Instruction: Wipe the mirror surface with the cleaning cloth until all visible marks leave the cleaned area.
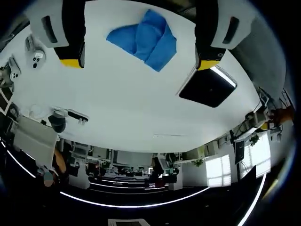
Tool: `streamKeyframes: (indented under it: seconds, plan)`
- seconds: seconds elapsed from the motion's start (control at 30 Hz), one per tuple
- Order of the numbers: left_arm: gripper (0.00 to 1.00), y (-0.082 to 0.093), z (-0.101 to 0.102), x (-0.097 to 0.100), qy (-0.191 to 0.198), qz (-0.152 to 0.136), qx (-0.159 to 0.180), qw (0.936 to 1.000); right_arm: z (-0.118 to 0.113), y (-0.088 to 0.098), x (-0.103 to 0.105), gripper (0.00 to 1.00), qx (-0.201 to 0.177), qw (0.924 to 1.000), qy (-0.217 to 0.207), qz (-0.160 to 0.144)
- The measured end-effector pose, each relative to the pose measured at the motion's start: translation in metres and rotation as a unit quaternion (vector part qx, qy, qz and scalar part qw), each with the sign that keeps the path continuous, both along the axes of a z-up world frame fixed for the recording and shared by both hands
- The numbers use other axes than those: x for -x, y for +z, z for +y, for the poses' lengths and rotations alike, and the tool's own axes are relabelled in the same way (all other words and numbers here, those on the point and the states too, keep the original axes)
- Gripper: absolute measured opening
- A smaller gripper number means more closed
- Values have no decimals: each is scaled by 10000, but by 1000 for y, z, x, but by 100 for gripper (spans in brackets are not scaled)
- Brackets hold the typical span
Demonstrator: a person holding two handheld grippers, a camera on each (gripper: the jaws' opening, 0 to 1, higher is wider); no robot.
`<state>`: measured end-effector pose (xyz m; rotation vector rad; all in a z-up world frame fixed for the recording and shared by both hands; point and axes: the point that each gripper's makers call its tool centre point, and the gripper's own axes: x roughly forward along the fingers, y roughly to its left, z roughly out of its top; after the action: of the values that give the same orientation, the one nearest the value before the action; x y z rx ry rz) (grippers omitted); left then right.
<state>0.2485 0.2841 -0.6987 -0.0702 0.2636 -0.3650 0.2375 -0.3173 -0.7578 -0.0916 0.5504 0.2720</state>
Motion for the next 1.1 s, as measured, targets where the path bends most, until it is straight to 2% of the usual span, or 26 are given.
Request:
streamKeyframes:
  seconds: [0.13, 0.17, 0.2, 0.23, 0.3, 0.37, 0.4, 0.47, 0.5, 0.53, 0.57, 0.6, 0.63, 0.67, 0.7, 0.77, 0.8, 0.93, 1.1]
  plan:
    - [99, 6, -4, -1, -54, -102, -29, 9999, 4, 11, -3, 98, -95, 9999, 69, -69]
    - [99, 17, -7, -2, 4, -54, 189, 9998, 4, 17, -5, 98, -53, 9998, 88, -146]
    - [99, 37, -14, -4, -22, -193, 465, 9987, 3, 22, -6, 98, -9, 9998, 100, -199]
    - [99, 51, -16, -6, -57, -386, 423, 9983, 3, 26, -6, 98, 12, 9997, 116, -232]
    - [99, 67, -20, -10, -73, -470, 265, 9985, 0, 33, -8, 98, 82, 9994, 121, -319]
    - [99, 75, -22, -14, -94, -487, 250, 9985, -4, 40, -7, 98, 116, 9991, 100, -384]
    - [99, 76, -23, -17, -104, -587, 206, 9980, -9, 39, -7, 98, 114, 9991, 41, -408]
    - [99, 70, -25, -19, -137, -644, 106, 9978, -18, 32, -5, 98, -58, 9992, -228, -332]
    - [99, 61, -25, -20, -123, -537, 33, 9985, -20, 22, 1, 98, -161, 9993, -313, -123]
    - [99, 50, -26, -18, -129, -333, 60, 9993, -21, 20, 2, 98, -180, 9993, -325, -82]
    - [99, 50, -30, -17, -152, -307, 128, 9993, -21, 28, 4, 98, -91, 9992, -267, -282]
    - [99, 53, -33, -14, -172, -364, 116, 9991, -19, 46, 1, 98, 28, 9970, -216, -737]
    - [99, 57, -37, -12, -236, -523, 9, 9984, -16, 61, 1, 98, 84, 9945, -174, -1026]
    - [99, 55, -39, -11, -263, -532, -77, 9982, -15, 61, 4, 98, 65, 9951, -173, -972]
    - [99, 45, -38, -11, -267, -384, -142, 9988, -16, 52, 5, 98, 50, 9966, -192, -806]
    - [99, 30, -36, -12, -225, -113, -47, 9997, -23, 26, 9, 98, 26, 9992, -238, -323]
    - [99, 27, -37, -12, -215, -99, -28, 9997, -26, 19, 14, 98, 61, 9995, -294, -106]
    - [99, 26, -36, -13, -153, -80, -19, 9998, -23, 25, 18, 98, -71, 9988, -400, -262]
    - [99, 27, -36, -12, -187, -44, -22, 9998, -21, 16, 23, 98, -14, 9993, -327, -153]
